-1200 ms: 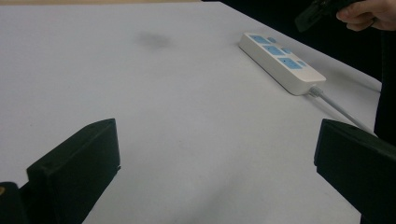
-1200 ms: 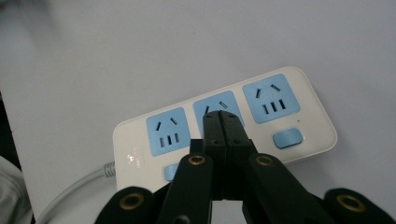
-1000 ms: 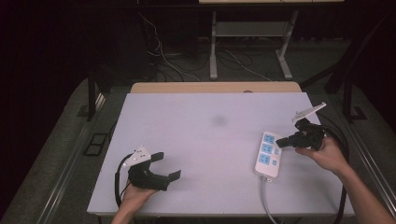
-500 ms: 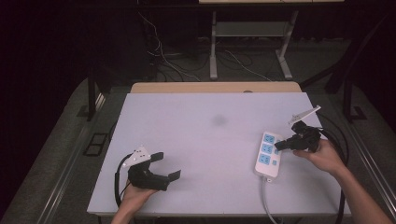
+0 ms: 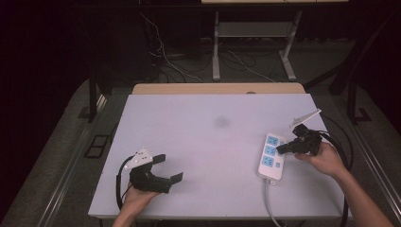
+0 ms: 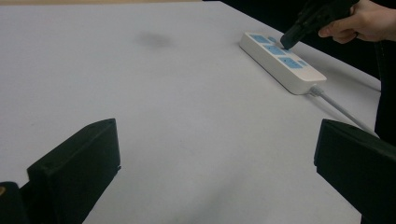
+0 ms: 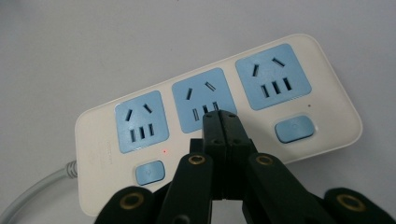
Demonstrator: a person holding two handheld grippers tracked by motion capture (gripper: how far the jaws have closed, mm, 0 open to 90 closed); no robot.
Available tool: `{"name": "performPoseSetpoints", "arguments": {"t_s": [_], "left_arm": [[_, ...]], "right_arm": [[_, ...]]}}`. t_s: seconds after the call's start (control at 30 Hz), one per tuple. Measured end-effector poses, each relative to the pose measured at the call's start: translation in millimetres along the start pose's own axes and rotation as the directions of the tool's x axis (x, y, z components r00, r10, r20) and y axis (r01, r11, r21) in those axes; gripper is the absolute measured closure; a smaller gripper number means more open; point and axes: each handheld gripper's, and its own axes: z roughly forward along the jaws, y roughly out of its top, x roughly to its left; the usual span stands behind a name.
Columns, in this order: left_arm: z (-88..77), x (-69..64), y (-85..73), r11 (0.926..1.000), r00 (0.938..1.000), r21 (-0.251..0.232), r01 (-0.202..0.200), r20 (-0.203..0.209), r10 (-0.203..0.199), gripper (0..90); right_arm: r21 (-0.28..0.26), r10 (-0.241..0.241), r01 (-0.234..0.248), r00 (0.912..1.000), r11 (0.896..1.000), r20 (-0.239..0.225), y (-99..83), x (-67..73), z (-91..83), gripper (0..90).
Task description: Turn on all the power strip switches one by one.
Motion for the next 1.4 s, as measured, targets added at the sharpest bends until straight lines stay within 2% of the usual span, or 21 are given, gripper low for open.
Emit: {"name": "performPoseSetpoints", "arguments": {"t_s": [0.1, 0.2, 0.33, 0.63, 0.8, 0.93, 1.1, 1.4], "left_arm": [[0.1, -0.5, 0.3, 1.0, 1.0, 0.0, -0.001, 0.002, 0.001, 0.0], [-0.2, -0.9, 0.4, 1.0, 1.0, 0.002, -0.006, 0.003, 0.006, 0.0], [-0.1, -1.2, 0.0, 1.0, 1.0, 0.002, -0.005, 0.005, 0.005, 0.0], [0.0, 0.3, -0.7, 1.0, 1.0, 0.0, 0.007, 0.0, -0.007, 0.0], [0.2, 0.3, -0.7, 1.0, 1.0, -0.001, 0.009, 0.001, -0.009, 0.0], [0.2, -0.1, -0.9, 1.0, 1.0, 0.001, 0.007, 0.004, -0.007, 0.0], [0.6, 1.4, -0.9, 0.9999, 0.9999, 0.003, 0.01, 0.005, -0.01, 0.0], [0.7, 1.2, -1.1, 0.9999, 0.9999, 0.003, 0.012, 0.005, -0.012, 0.0]], "right_arm": [[0.013, -0.029, 0.029, 0.9991, 1.0, 0.029, 1.4, 4.5, 1.2, 90.0], [0.006, -0.027, 0.027, 0.9992, 1.0, 0.029, -0.2, 4.1, 1.6, 90.0], [0.004, -0.045, 0.045, 0.9974, 0.999, 0.057, -1.6, 7.8, 2.5, 90.0], [0.0, -0.04, 0.04, 0.9981, 0.999, 0.047, -2.0, 6.4, 2.2, 90.0], [0.001, -0.046, 0.046, 0.9973, 0.999, 0.057, -1.6, 7.8, 2.4, 90.0], [0.0, -0.027, 0.027, 0.9986, 1.0, 0.045, -1.5, 6.2, 2.2, 90.0], [0.007, -0.02, 0.019, 0.9975, 1.0, 0.067, 0.9, 9.9, 1.2, 90.0], [0.005, 0.007, -0.007, 0.9995, 1.0, 0.031, 0.8, 9.7, -1.9, 90.0]]}}
